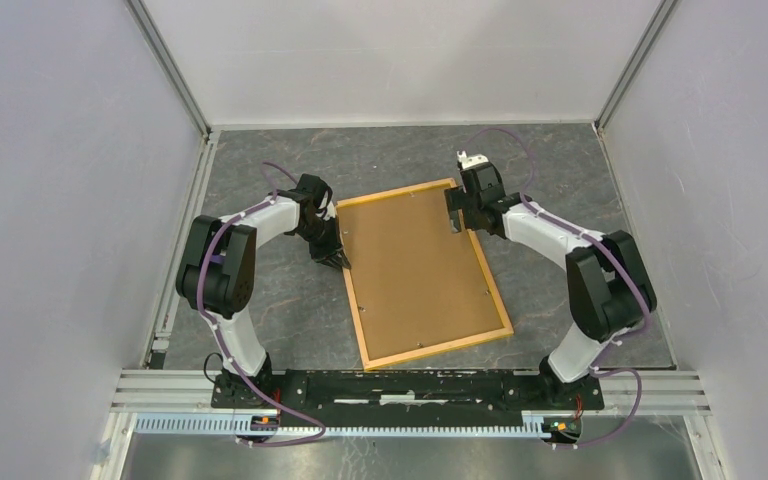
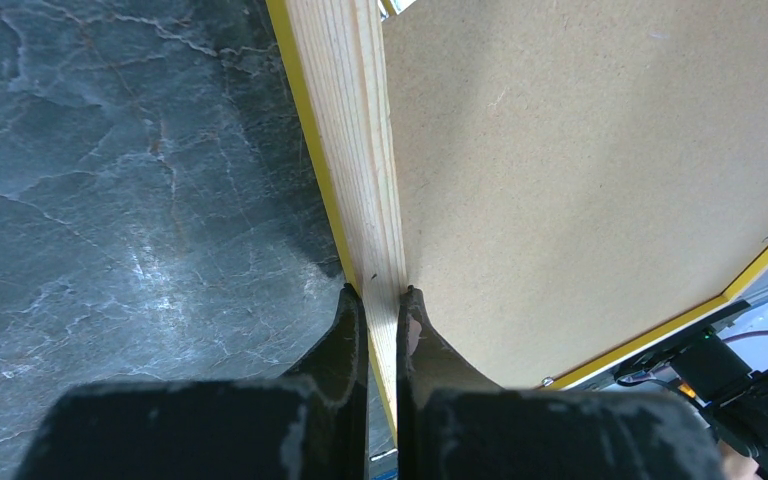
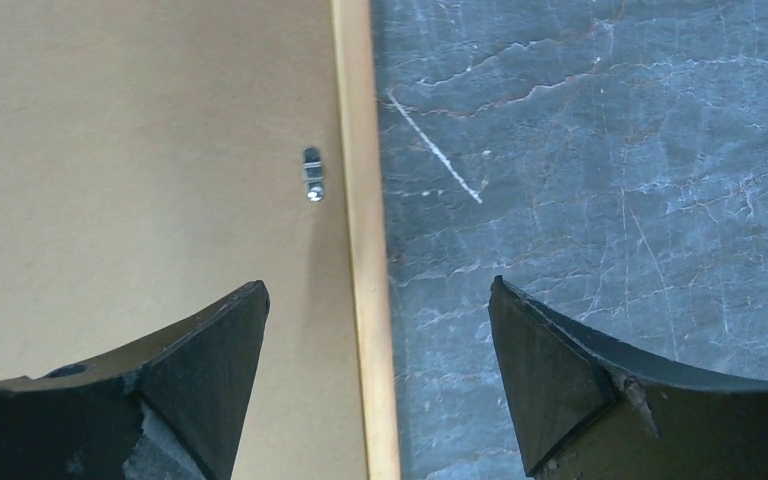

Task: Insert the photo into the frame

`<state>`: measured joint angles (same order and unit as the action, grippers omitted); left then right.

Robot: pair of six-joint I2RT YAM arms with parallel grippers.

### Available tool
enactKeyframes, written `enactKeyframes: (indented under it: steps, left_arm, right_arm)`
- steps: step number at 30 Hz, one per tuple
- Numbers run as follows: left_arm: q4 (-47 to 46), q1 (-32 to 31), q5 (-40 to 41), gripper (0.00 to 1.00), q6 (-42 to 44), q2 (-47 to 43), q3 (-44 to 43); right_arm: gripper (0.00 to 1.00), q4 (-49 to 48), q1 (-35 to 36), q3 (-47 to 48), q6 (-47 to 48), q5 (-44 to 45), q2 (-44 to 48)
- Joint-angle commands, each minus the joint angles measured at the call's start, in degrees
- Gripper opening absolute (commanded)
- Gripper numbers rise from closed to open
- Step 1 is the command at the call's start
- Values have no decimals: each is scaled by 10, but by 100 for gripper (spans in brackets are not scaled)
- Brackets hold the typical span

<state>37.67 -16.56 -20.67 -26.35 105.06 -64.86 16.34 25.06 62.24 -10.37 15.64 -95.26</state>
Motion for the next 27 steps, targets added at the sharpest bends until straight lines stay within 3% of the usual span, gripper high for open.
enactKeyframes:
  steps: [1, 11, 27]
  left_arm:
    - [0, -2, 13, 2, 53, 15, 20]
    - [-3, -1, -4, 2, 50, 20, 19]
    - [-8, 7, -13, 2, 47, 18, 20]
  right_arm:
    - [86, -24, -23, 27, 11, -4, -29]
    - [84, -77, -36, 11, 8, -53, -59]
    - [76, -66, -37, 59, -18, -27, -127]
